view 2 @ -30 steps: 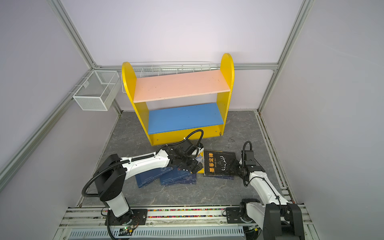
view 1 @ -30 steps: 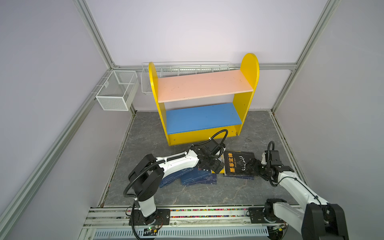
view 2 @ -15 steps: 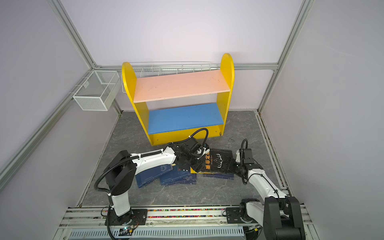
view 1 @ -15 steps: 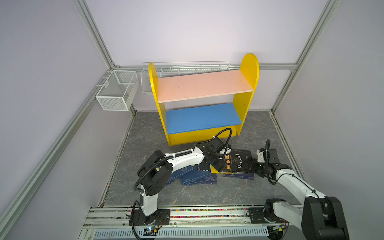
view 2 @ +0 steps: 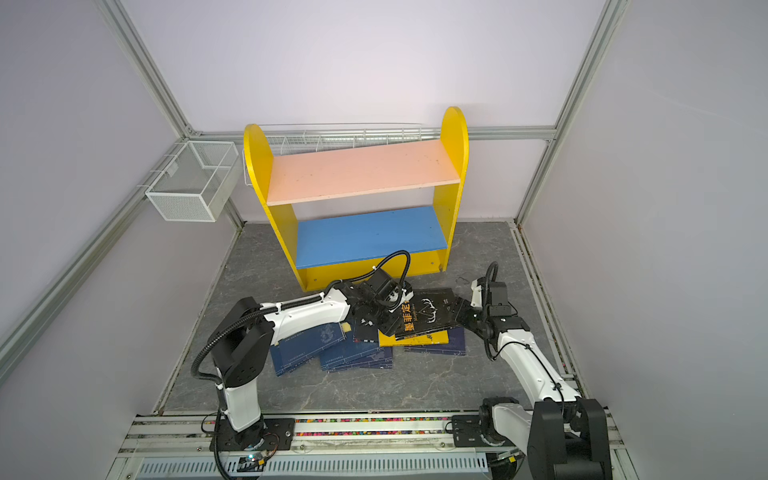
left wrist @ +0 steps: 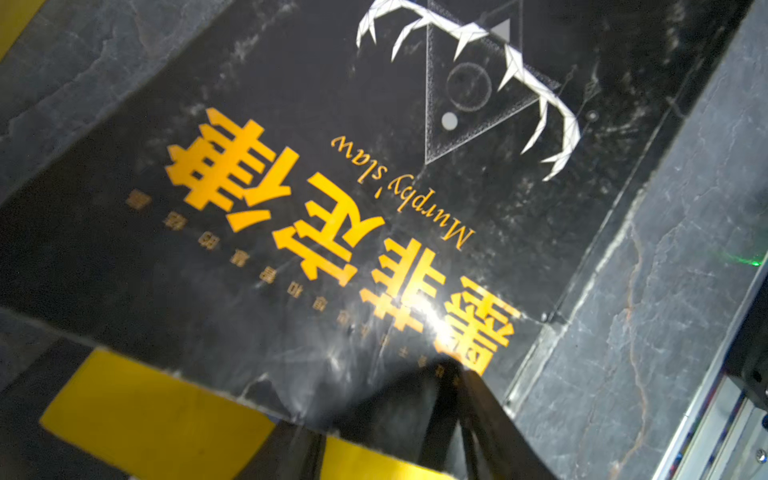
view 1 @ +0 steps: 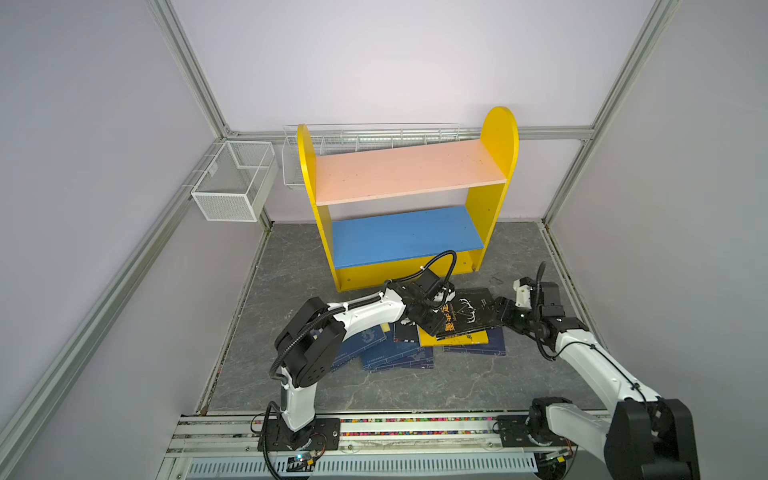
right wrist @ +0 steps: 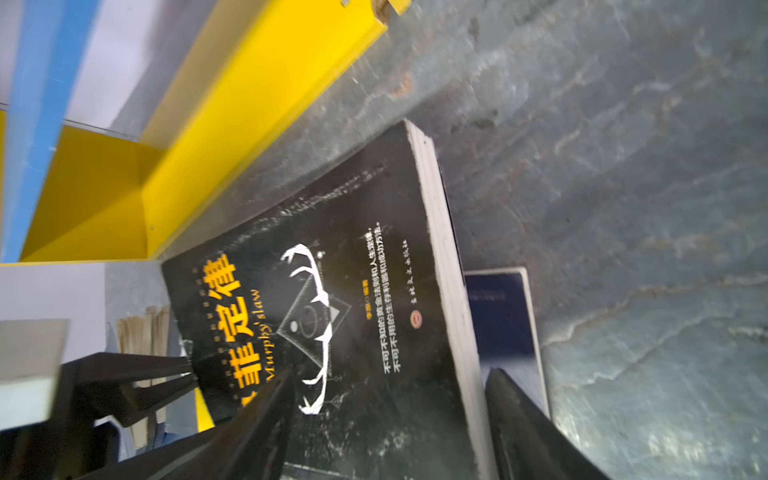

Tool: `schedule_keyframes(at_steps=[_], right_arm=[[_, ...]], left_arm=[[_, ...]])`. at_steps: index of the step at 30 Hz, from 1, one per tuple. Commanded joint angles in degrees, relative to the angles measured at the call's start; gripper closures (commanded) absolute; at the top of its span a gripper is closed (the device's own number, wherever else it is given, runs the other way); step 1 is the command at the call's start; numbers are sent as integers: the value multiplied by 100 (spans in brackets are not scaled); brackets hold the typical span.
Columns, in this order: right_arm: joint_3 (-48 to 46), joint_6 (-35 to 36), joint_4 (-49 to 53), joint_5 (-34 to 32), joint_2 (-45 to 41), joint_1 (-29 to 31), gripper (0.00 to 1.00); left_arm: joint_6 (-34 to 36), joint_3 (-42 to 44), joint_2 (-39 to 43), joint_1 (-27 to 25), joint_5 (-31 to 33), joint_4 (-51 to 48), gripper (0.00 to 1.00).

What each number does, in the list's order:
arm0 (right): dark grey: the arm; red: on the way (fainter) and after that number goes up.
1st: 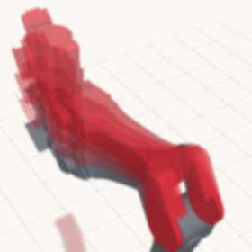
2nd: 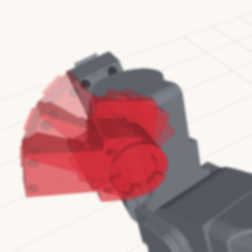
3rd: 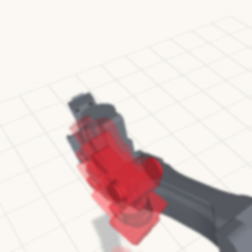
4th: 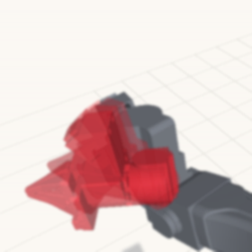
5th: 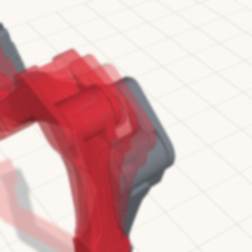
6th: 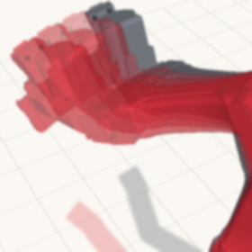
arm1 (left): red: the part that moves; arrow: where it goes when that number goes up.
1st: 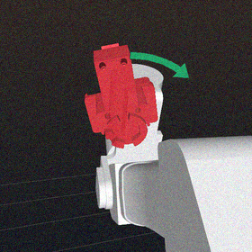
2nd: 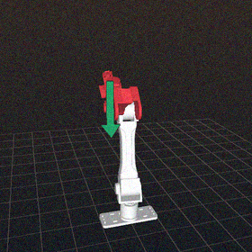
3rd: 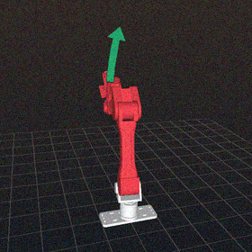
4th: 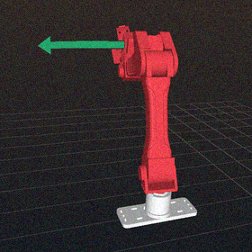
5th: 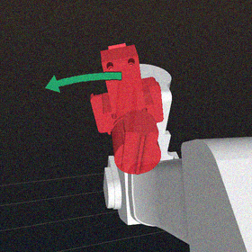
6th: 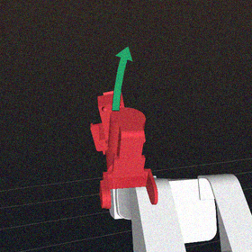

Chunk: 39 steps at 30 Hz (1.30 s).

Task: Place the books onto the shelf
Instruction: 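Grasp the black book's edges with left and right grippers and lift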

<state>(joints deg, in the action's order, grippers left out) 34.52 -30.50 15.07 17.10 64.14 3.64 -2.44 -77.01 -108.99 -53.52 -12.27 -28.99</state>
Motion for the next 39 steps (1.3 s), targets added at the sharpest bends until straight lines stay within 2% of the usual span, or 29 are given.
schedule_keyframes(at_steps=[1,12,17,21,27,29,35,39], right_arm=[[169,-341,-557,1049,-113,185,31],[-174,-1539,-1852,989,-271,240,37],[-177,-1747,-2064,948,-83,325,41],[-135,-1659,-1844,701,78,400,40],[-119,-1675,-621,-737,417,392,39],[-189,-1712,-445,-996,613,369,39],[-517,-1812,-416,-853,1049,-32,36],[-594,-1576,-95,-719,798,-303,24]], left_arm=[[93,23,-427,-106,-332,131,51],[195,136,-439,-36,-808,483,51],[209,79,-509,-40,-1015,685,51],[177,71,-492,-36,-1164,891,52],[113,-75,-643,-36,-1229,909,54],[86,-163,-720,-40,-1199,887,55],[-49,-268,-920,-42,-1182,1001,56],[-86,-269,-982,-39,-1135,1047,56]])
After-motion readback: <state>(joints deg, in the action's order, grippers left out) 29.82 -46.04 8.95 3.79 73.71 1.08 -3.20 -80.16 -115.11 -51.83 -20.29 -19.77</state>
